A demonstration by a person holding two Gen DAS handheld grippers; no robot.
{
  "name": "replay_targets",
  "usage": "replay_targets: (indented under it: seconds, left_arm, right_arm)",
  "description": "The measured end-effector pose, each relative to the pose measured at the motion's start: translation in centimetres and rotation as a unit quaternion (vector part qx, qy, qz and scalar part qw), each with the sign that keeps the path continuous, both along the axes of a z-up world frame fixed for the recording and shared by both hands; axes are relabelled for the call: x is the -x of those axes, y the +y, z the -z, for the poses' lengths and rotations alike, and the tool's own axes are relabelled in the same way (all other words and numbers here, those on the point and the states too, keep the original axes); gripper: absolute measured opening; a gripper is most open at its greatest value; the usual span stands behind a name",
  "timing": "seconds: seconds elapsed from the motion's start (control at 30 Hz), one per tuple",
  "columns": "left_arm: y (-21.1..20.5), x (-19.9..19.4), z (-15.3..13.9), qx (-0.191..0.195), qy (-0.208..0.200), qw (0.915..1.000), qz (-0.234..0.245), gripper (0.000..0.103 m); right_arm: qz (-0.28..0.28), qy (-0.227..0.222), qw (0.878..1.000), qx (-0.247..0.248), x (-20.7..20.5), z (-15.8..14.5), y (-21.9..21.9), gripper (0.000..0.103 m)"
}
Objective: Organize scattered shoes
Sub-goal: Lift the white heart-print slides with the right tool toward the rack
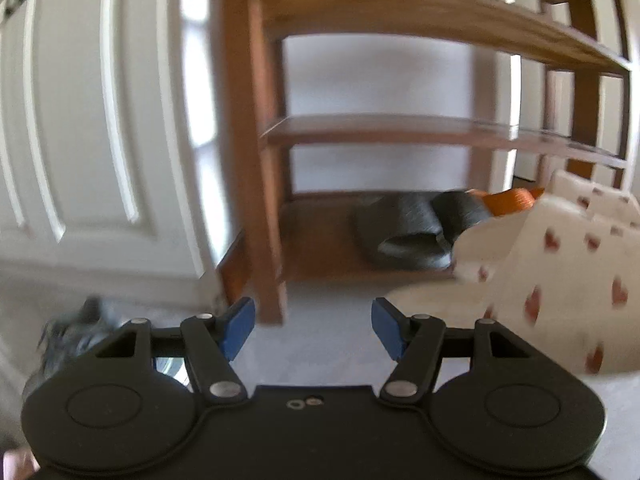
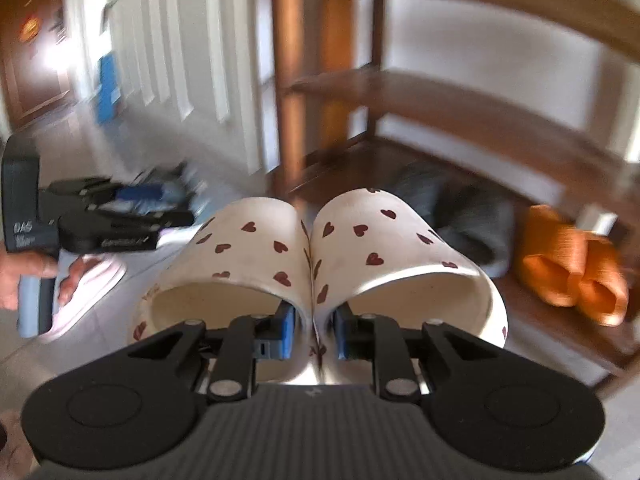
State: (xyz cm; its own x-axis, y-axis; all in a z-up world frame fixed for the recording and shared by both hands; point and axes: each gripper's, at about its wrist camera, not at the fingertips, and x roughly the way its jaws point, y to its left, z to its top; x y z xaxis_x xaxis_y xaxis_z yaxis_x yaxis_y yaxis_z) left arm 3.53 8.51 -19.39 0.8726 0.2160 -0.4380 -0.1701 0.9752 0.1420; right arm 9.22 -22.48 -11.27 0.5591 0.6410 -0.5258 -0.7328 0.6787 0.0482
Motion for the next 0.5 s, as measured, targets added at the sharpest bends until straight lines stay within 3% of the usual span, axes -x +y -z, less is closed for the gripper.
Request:
replay_targets:
  seconds: [0.23, 0.37, 0.5]
  left_arm:
    - [-2.9, -2.3, -3.6, -0.025, -0.045, 0.9980, 0.038, 0.064]
    - [-4.8, -4.6, -4.8, -0.015, -0.043, 0.9981, 0.041, 0.064]
    - [-6.6, -6.8, -5.3, -0.011, -0.040, 0.9977, 0.054, 0.064]
  right_arm:
    - [0.099, -0.069, 0.990, -0.077, 0.2, -1.6, -6.9, 0.023]
    - [0.135, -0.080, 0.982, -0.104, -0.2, -2.1, -8.6, 0.024]
    - [0.190, -0.108, 0.966, -0.139, -1.4, -2.8, -10.5, 0.024]
